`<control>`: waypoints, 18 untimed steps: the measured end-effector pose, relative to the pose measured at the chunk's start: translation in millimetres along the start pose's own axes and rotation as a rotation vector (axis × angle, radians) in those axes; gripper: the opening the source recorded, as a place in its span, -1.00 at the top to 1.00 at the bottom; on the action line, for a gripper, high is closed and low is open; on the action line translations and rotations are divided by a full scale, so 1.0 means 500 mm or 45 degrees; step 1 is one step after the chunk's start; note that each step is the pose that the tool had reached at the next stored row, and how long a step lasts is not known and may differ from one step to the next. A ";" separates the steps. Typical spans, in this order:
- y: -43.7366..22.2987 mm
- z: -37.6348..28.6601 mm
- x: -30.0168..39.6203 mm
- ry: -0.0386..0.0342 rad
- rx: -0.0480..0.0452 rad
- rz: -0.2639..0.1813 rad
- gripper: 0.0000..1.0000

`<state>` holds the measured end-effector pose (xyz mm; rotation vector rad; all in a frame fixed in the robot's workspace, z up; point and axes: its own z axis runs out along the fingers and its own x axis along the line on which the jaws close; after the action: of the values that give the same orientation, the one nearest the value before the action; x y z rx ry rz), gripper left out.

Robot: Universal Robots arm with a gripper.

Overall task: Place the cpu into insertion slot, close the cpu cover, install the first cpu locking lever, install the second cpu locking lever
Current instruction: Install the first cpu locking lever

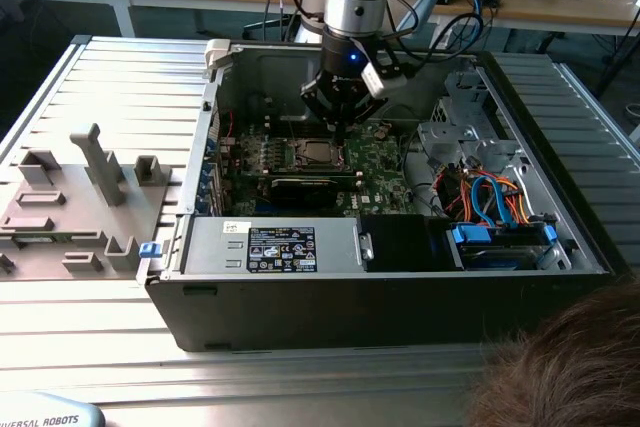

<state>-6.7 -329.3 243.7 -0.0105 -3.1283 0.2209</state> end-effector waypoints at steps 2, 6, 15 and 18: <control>0.000 0.000 0.000 -0.0011 0.003 -0.008 0.79; 0.000 0.000 0.000 -0.0034 0.008 -0.023 0.79; 0.000 0.000 0.000 -0.0096 0.026 -0.066 0.79; 0.000 0.000 0.000 -0.0111 0.031 -0.077 0.79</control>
<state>-6.7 -329.3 243.4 0.0849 -3.1287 0.2589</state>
